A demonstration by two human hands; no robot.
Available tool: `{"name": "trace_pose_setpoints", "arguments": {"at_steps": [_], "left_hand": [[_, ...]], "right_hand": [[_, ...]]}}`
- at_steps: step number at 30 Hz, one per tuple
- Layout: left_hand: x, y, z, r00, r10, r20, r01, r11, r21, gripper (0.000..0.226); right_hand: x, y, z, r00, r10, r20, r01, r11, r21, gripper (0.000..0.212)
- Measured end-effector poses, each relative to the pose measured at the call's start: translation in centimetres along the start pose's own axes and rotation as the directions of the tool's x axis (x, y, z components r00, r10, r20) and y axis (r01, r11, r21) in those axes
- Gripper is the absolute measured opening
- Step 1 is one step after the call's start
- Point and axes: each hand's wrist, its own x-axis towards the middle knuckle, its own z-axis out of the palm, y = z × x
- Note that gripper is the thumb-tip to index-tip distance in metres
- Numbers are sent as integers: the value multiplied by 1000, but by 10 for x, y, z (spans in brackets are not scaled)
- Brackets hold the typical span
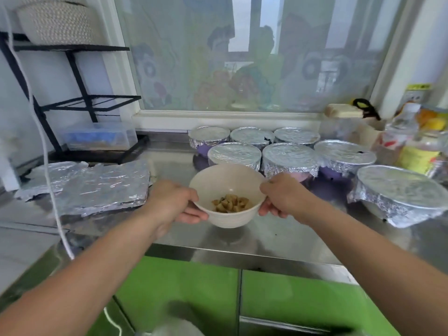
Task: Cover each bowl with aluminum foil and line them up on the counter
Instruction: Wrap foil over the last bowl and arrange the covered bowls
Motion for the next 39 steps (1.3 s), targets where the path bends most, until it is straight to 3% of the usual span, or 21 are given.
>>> {"name": "trace_pose_setpoints", "arguments": {"at_steps": [4,13,15,17,18,20,23,27,30,33,39], "left_hand": [[2,-6,40,995,7,98,-6,1000,-11,15],[22,-19,52,989,11,146,-11,1000,-3,29],[29,-16,44,995,23,94,-23,1000,7,30],[42,-13,24,996,80,-24,-79,996,45,24],[51,-14,9,985,141,-101,-131,986,106,19],[73,-22,-29,920,313,-235,-201,893,403,10],[93,-38,-86,881,397,-255,-54,621,782,18],[101,-60,-127,942,274,-195,87,362,928,58],[108,-77,-141,960,207,-187,97,383,919,52],[112,-85,-149,939,289,-188,68,380,922,31],[118,-95,-169,934,329,-139,-68,547,834,20]], "right_hand": [[-6,31,-22,995,43,-91,-47,998,-36,27],[20,58,-28,986,47,-160,-60,995,-80,37],[25,60,-34,977,-2,-212,-44,976,-213,46],[30,59,-40,929,-118,-351,-47,903,-428,52],[31,53,-42,894,-182,-410,-54,864,-500,50],[33,35,-40,852,-287,-438,-18,820,-572,43],[40,-2,-18,858,-401,-322,120,765,-632,37],[58,-50,34,862,-487,-142,268,674,-688,38],[75,-78,80,864,-501,-48,332,639,-694,32],[96,-96,120,887,-461,19,360,667,-652,29],[150,-110,194,950,-277,146,308,912,-271,29]]}}
